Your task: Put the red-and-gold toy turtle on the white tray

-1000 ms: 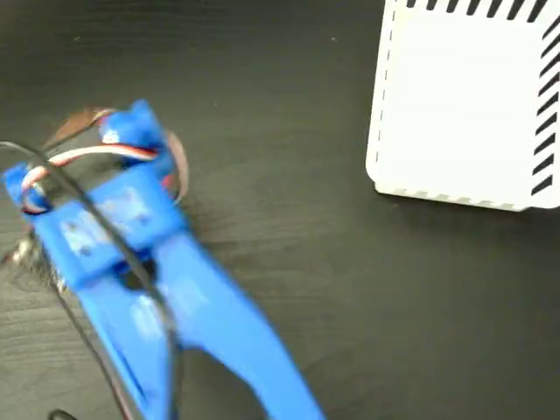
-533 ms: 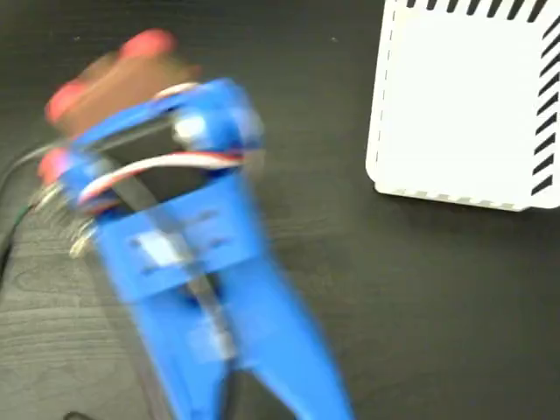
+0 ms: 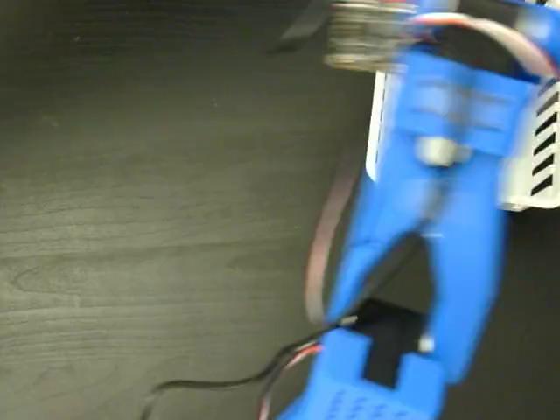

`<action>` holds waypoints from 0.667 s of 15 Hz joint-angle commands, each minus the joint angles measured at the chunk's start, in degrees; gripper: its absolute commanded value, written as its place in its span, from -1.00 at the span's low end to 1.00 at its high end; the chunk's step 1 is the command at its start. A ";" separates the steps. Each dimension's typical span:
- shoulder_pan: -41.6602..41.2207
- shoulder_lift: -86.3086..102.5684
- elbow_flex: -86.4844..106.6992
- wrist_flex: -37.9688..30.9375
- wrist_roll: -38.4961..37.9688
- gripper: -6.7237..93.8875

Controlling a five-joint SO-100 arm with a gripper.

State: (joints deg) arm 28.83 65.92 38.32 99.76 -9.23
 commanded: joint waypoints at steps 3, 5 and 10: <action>6.33 -4.57 -5.98 0.79 0.00 -0.86; 7.12 -8.70 -5.80 -0.26 0.00 -0.86; 5.80 -15.47 -5.98 -6.86 2.02 -0.86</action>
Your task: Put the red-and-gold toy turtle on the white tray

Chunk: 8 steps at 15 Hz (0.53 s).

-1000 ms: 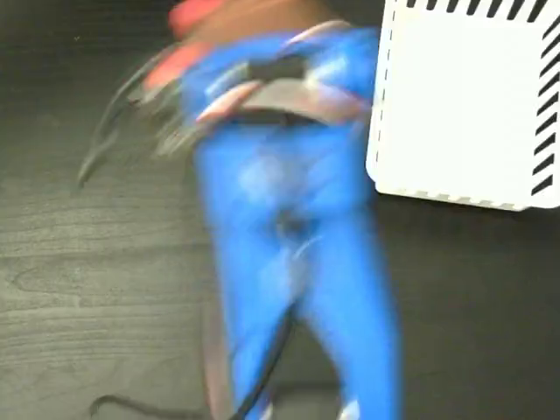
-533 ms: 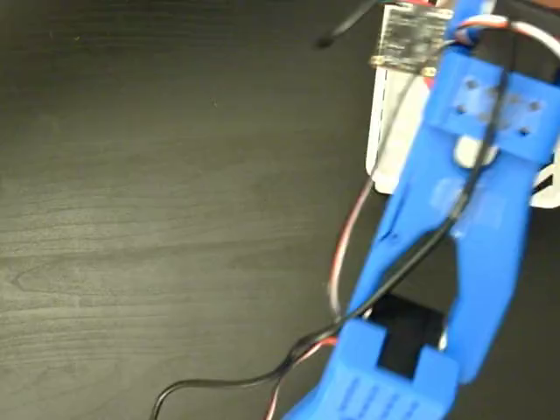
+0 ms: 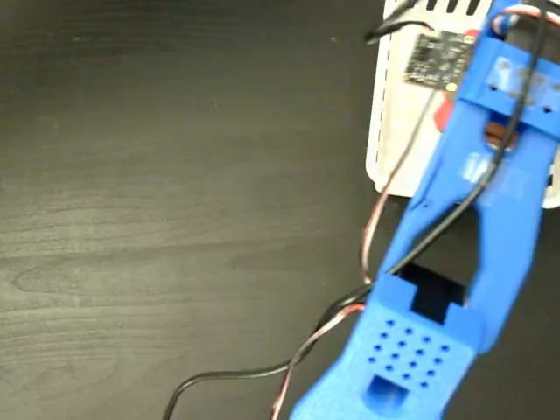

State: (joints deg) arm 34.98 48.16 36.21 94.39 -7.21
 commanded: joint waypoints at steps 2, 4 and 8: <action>-1.14 0.97 -4.83 -3.43 0.79 -0.86; -1.85 0.35 -4.92 -3.69 0.35 -0.82; -2.37 -0.09 -4.13 -4.22 0.00 -0.14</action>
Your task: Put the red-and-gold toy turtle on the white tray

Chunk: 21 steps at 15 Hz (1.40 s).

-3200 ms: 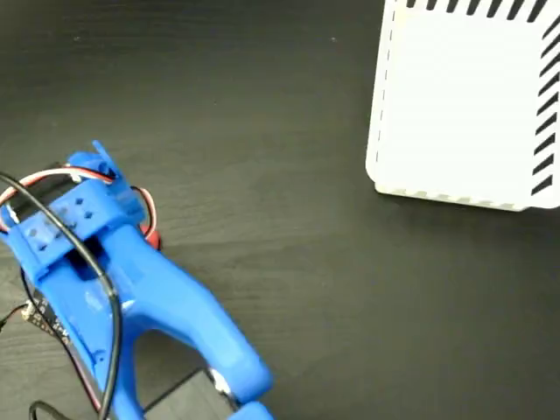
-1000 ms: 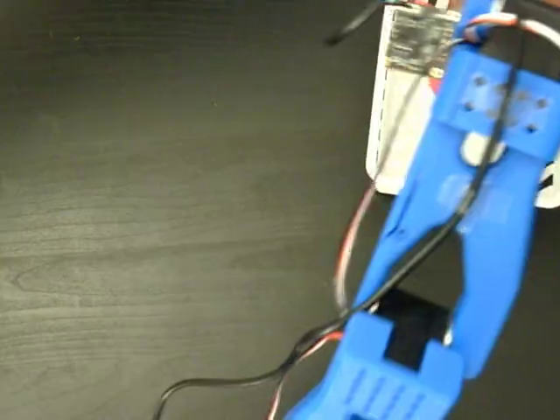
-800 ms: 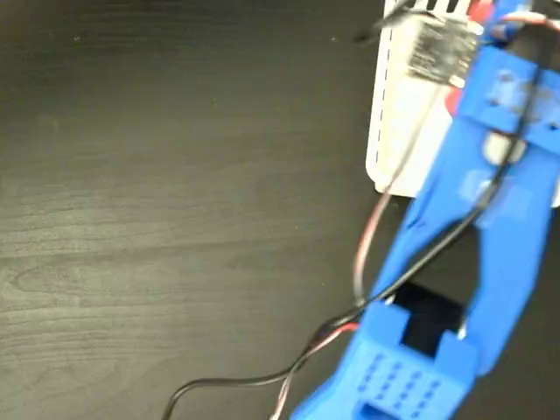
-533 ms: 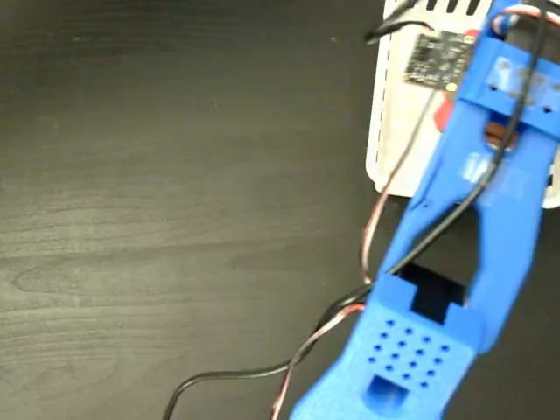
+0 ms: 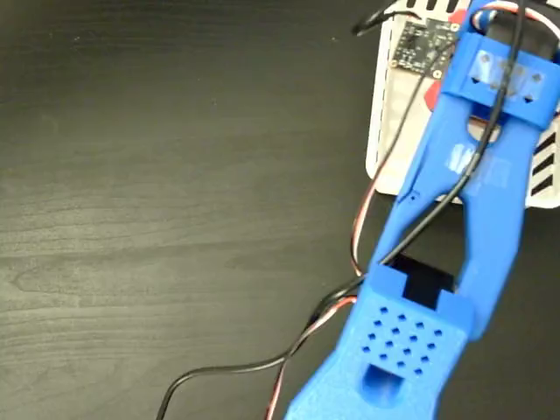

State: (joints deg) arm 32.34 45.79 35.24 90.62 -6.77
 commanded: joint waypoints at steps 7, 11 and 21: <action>0.00 2.64 -2.99 3.78 -3.16 0.25; -0.09 7.12 -1.41 1.76 -2.11 0.25; -22.24 58.45 54.58 -26.19 4.04 -0.86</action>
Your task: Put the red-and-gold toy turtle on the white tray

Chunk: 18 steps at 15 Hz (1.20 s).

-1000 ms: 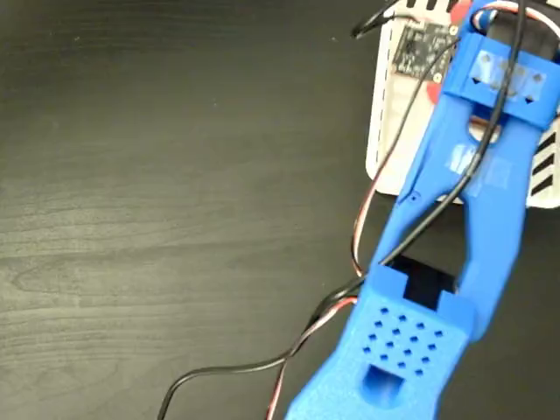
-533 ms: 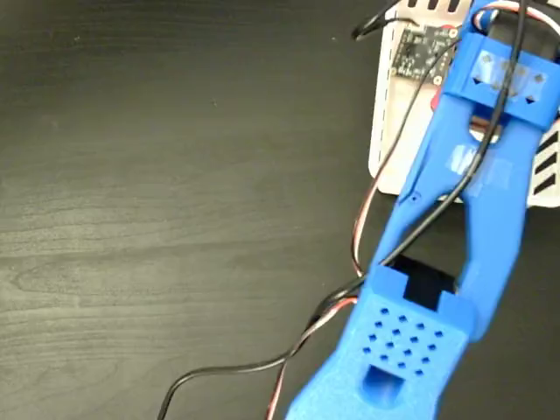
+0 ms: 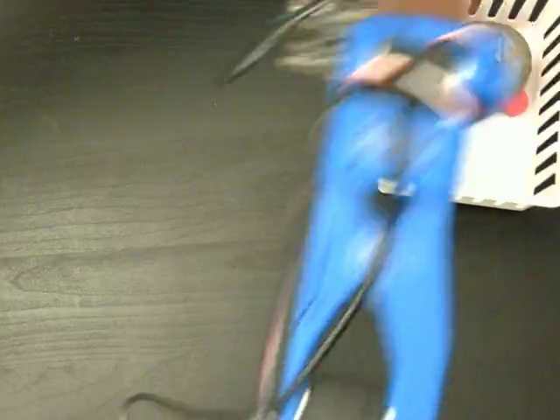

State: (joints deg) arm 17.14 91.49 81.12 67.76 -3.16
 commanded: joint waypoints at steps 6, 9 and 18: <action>-26.89 47.81 52.91 -19.78 7.29 -0.86; -25.84 66.18 68.38 -15.73 7.82 -0.86; -19.95 91.14 85.43 3.43 6.33 -0.86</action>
State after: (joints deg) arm -2.72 180.79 166.03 70.14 3.16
